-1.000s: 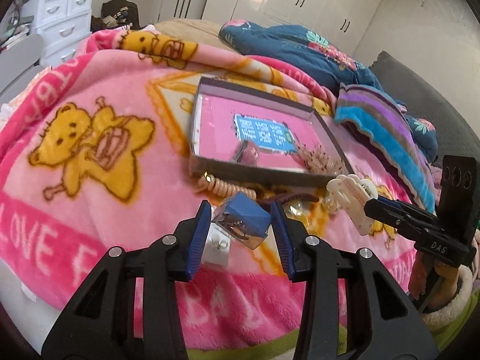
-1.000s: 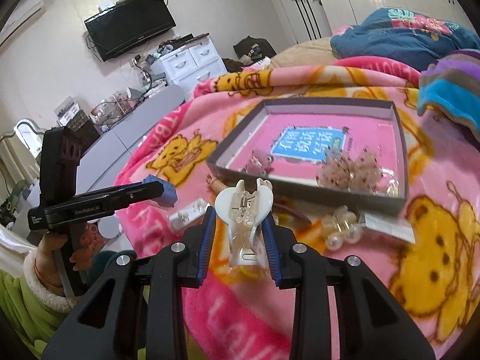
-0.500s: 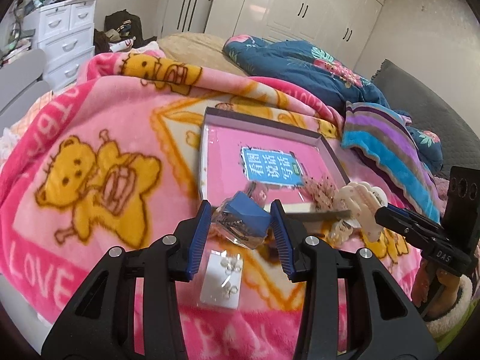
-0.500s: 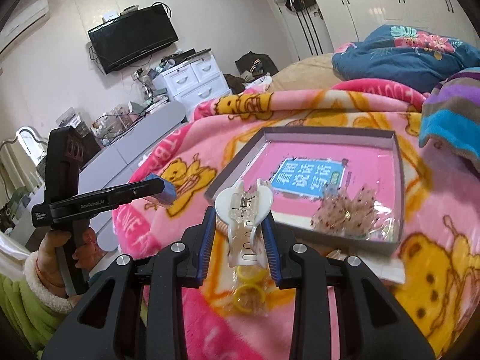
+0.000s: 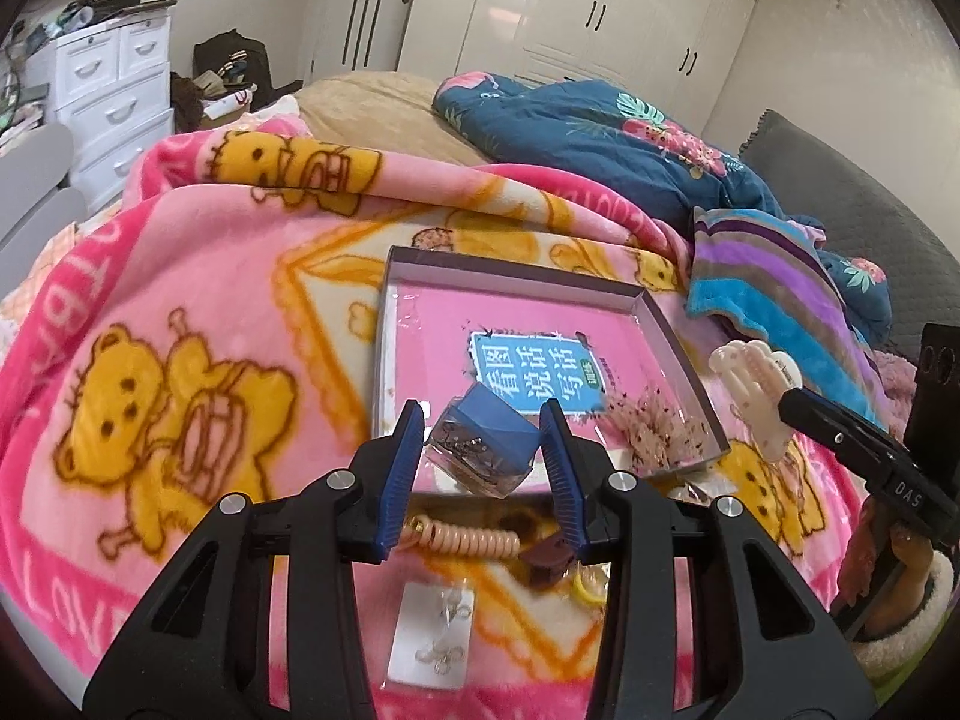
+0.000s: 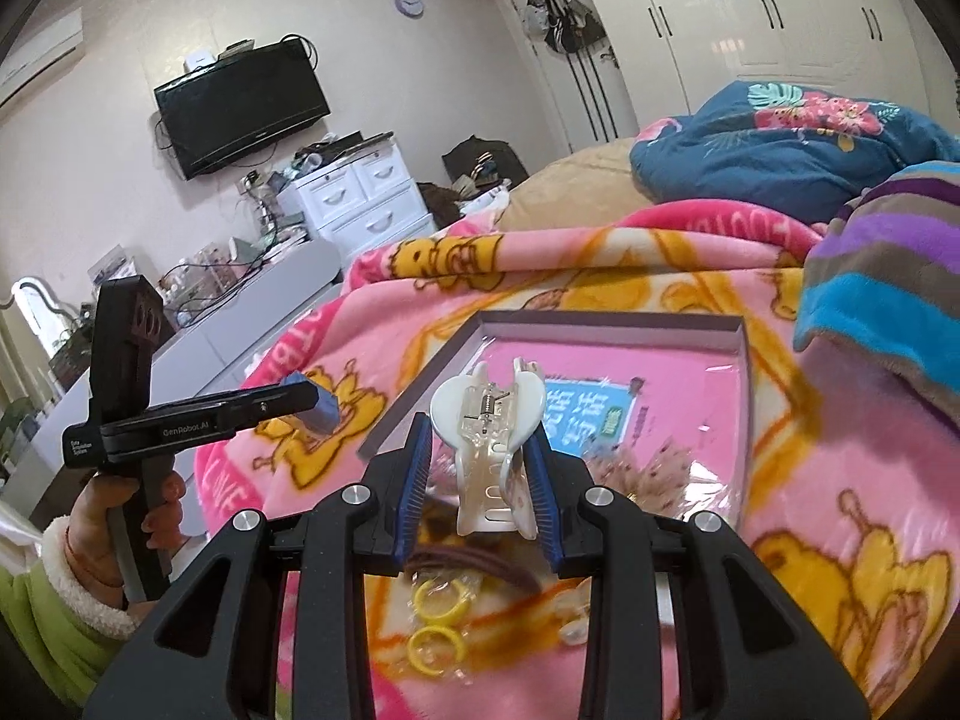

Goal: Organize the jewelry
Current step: 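Carry both items over the gray box while the left tool releases the blue case inside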

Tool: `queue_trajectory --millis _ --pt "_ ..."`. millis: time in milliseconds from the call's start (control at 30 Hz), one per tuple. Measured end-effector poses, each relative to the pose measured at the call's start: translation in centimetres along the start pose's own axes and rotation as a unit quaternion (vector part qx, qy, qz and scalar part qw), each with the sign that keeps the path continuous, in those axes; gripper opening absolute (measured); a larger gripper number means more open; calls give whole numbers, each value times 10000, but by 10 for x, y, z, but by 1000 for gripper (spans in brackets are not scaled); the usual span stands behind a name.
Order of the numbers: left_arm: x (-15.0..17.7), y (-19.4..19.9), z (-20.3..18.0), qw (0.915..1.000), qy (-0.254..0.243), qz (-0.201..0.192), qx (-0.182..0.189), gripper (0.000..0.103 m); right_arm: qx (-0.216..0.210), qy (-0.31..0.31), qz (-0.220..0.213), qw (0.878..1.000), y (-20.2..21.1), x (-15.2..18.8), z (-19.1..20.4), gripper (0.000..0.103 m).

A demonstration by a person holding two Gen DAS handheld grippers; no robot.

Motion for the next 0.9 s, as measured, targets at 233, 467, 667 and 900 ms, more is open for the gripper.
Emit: queue_trajectory --millis 233,467,667,900 --pt "-10 -24 1 9999 -16 106 -22 32 252 -95 -158 9995 -1 -15 -22 29" --pt "-12 -52 5 9995 5 307 -77 32 614 -250 -247 9975 -10 -26 -57 29" --pt "-9 -75 9 9986 -32 502 -133 32 793 -475 -229 9955 -22 -28 -83 29" --pt "-3 -98 15 9976 24 671 -163 32 942 -576 -165 9937 -37 -25 -101 29"
Point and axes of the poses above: each gripper's, at about its wrist camera, not at the fingertips, and y roughly against the way its jaws point, z to its left, x to its underside, the point moved 9 cm from there along -y, roughly the way its jaws point, and after that the axes turned 11 degrees about -y, right-handed, at the moved point
